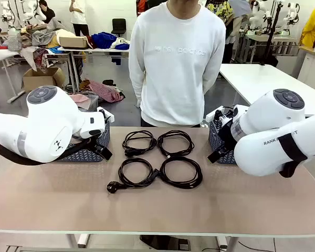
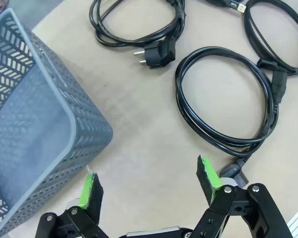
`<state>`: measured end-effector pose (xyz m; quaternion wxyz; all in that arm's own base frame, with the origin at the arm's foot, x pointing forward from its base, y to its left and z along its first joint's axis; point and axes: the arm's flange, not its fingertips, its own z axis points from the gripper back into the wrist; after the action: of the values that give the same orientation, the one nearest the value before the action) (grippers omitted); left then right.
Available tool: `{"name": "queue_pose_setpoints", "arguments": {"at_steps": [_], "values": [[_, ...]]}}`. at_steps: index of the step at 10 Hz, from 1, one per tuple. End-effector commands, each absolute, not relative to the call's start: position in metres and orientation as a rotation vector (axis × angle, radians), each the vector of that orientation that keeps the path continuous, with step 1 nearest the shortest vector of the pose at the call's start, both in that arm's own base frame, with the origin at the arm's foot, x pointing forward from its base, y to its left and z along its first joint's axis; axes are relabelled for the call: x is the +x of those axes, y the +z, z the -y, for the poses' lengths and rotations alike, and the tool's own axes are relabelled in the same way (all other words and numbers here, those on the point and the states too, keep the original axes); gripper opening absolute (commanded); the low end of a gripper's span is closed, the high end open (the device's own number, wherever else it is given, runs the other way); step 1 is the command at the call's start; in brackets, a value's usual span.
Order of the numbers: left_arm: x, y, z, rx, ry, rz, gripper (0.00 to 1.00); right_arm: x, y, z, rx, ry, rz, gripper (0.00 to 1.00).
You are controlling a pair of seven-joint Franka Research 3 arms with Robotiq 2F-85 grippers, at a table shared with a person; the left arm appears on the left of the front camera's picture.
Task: Organize the cables according to human instructions.
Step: Pick up a bundle of cables and place it in the basket indicated by the human.
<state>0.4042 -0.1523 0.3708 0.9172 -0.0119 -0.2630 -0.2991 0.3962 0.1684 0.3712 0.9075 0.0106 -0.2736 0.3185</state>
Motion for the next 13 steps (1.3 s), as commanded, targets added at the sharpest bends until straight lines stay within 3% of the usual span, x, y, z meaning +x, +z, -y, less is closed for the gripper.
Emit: {"name": "queue_pose_setpoints", "arguments": {"at_steps": [1, 13], "values": [[0.4042, 0.3709, 0.1522, -0.024, -0.615, 0.542, 1.00, 0.3962, 0.3712, -0.1684, 0.022, 0.657, 0.565, 1.00], [0.4040, 0.3764, 0.1481, -0.049, -0.616, 0.545, 1.00, 0.3996, 0.3760, -0.1662, 0.066, 0.673, 0.567, 1.00]]}}
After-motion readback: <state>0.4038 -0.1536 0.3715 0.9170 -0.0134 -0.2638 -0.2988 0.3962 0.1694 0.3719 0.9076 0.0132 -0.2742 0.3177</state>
